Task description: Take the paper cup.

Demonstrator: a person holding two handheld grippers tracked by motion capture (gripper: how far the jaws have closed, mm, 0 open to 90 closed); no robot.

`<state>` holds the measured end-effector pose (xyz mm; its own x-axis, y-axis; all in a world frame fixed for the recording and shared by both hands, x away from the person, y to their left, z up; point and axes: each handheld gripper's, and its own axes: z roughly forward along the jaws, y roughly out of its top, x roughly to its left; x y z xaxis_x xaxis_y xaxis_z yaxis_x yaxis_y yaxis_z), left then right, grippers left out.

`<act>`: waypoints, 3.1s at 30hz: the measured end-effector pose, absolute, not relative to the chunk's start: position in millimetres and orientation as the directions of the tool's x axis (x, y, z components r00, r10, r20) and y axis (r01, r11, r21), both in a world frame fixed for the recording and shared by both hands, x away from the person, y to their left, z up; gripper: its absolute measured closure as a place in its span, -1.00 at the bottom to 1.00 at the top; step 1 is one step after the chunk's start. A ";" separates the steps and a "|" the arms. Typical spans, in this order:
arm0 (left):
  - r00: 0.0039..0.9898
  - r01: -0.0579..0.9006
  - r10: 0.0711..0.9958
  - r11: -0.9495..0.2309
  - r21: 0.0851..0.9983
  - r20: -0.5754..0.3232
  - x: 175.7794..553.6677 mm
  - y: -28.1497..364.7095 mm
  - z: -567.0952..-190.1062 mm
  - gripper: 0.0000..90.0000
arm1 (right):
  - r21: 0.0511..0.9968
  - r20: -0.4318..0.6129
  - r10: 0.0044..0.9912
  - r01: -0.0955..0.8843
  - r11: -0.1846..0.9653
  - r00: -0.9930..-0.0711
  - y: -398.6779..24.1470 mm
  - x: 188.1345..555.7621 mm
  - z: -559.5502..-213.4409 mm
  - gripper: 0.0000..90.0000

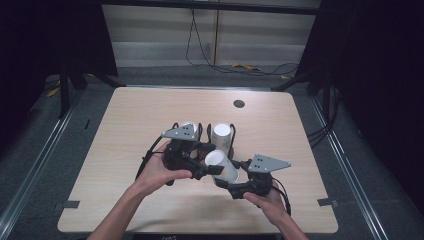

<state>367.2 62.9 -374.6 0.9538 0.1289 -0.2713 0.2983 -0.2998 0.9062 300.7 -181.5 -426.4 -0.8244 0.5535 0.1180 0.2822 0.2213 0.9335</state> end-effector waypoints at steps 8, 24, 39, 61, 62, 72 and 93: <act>0.959 0.281 0.140 -0.345 0.896 -0.247 368.8 66.5 -378.7 -0.64 | 0.890 0.083 0.550 0.310 0.333 -0.831 -181.4 304.9 -421.6 -0.37; 0.969 0.244 0.138 -0.440 0.864 -0.203 368.5 66.4 -383.3 -0.60 | 0.761 -0.039 0.504 0.301 0.575 -0.863 -178.4 314.4 -403.1 -0.36; 0.965 0.259 0.156 -0.441 0.859 -0.211 372.7 66.6 -389.2 -0.52 | 0.661 -0.106 0.469 0.291 0.692 -0.877 -176.1 318.7 -389.1 -0.35; 0.981 0.191 0.109 -0.499 0.845 -0.158 369.3 62.3 -394.4 -0.49 | 0.577 -0.139 0.362 0.222 0.786 -0.922 -160.3 321.8 -379.9 -0.34; 0.982 0.188 0.104 -0.500 0.846 -0.156 369.2 62.3 -394.5 -0.49 | 0.577 -0.139 0.362 0.222 0.786 -0.922 -160.3 321.8 -379.9 -0.34; 0.994 0.111 0.047 -0.548 0.829 -0.102 363.6 57.8 -395.9 -0.37 | 0.549 -0.134 0.318 0.197 0.812 -0.939 -150.7 321.8 -376.1 -0.34; 0.998 0.062 0.019 -0.614 0.787 -0.064 359.9 54.0 -398.4 -0.30 | 0.476 -0.143 0.276 0.179 0.861 -0.951 -137.6 322.8 -381.5 -0.34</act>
